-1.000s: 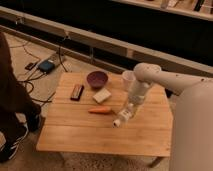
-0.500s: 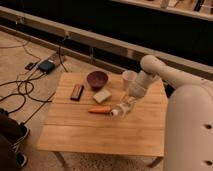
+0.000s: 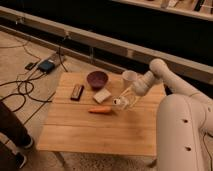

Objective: Stand the bottle upright

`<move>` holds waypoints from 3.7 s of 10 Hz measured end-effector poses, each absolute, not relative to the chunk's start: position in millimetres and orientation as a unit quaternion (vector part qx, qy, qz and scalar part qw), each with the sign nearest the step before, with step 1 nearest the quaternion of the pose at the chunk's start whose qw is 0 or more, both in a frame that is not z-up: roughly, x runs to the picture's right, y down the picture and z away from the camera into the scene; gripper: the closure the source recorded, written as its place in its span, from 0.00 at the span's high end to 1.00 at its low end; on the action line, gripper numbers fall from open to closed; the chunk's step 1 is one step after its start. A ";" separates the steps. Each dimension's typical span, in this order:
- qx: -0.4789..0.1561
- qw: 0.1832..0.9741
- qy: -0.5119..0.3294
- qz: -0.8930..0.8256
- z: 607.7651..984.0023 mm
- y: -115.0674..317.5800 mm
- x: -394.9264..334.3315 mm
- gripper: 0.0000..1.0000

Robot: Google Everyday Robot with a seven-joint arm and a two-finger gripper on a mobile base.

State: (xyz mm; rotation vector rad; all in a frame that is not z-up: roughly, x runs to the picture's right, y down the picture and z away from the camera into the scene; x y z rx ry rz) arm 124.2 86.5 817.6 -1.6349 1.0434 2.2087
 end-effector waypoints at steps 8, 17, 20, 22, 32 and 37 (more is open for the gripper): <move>-0.591 0.046 0.345 0.728 809.2 80.0 116.4 0.00; -0.684 -0.162 0.313 0.639 818.8 103.4 151.7 0.00; -0.676 -0.170 0.310 0.646 826.0 108.7 164.1 0.00; -0.675 -0.179 0.305 0.647 828.0 110.8 172.2 0.00; -0.690 -0.182 0.265 0.648 833.8 120.4 180.5 0.64; -0.691 -0.185 0.264 0.647 833.6 119.8 179.0 0.80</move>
